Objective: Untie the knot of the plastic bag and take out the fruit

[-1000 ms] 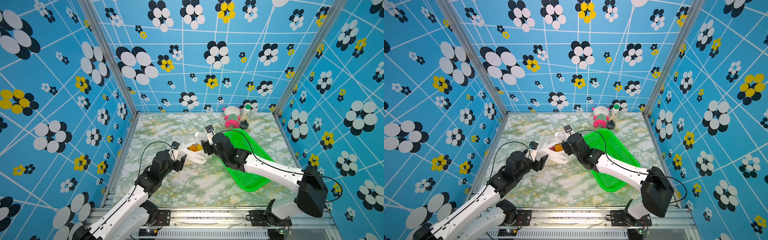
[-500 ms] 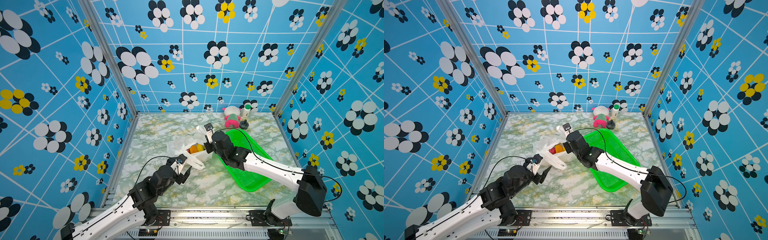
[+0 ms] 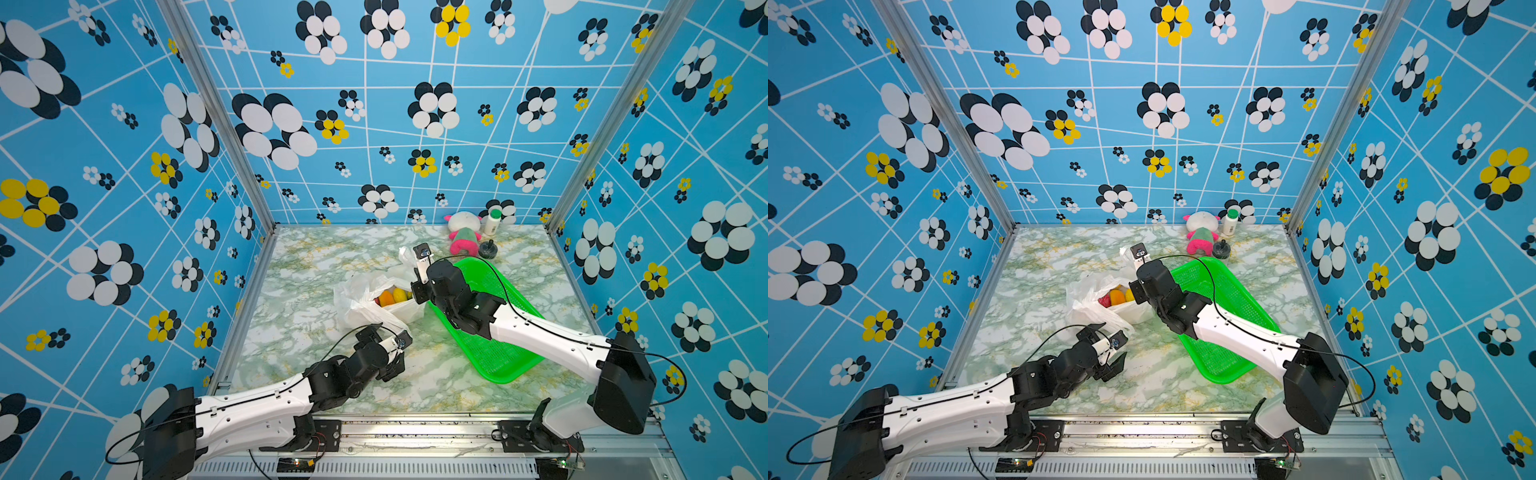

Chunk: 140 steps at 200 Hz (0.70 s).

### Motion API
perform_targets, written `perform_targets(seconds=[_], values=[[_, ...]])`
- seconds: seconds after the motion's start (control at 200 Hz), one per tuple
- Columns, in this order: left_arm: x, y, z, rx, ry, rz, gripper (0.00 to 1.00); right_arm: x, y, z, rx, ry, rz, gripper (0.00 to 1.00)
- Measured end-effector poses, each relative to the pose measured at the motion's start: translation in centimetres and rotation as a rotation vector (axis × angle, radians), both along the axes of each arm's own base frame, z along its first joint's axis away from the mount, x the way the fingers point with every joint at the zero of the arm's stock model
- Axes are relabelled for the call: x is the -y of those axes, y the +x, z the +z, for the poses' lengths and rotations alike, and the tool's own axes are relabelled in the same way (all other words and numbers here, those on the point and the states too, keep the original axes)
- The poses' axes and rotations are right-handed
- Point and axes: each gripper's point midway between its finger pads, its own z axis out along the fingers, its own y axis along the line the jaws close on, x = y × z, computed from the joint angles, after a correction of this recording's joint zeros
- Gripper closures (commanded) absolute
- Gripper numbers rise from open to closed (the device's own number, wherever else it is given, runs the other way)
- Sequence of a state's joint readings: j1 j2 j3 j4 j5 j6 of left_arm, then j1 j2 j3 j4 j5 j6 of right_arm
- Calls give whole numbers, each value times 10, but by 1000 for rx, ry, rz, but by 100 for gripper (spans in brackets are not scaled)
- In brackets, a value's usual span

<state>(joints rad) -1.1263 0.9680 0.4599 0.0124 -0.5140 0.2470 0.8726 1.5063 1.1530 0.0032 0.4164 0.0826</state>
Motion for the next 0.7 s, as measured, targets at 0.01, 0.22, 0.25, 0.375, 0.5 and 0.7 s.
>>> perform_targets(seconds=[0.01, 0.22, 0.25, 0.375, 0.5, 0.7], values=[[1, 1, 0, 3, 2, 2, 1, 0, 0, 0, 0, 0, 0, 100], [9, 22, -19, 61, 145, 50, 1, 1, -2, 5, -2, 27, -1, 100], [11, 25, -21, 72, 164, 57, 1, 1, -2, 6, -3, 32, -1, 100], [15, 43, -22, 150, 244, 110, 1, 0, -3, 6, -10, 43, 1, 100], [19, 63, -13, 250, 296, 173, 15, -1, -3, 6, -14, 50, 5, 100], [12, 84, 28, 335, 235, 266, 86, 1, -2, 4, -24, 62, -5, 100]])
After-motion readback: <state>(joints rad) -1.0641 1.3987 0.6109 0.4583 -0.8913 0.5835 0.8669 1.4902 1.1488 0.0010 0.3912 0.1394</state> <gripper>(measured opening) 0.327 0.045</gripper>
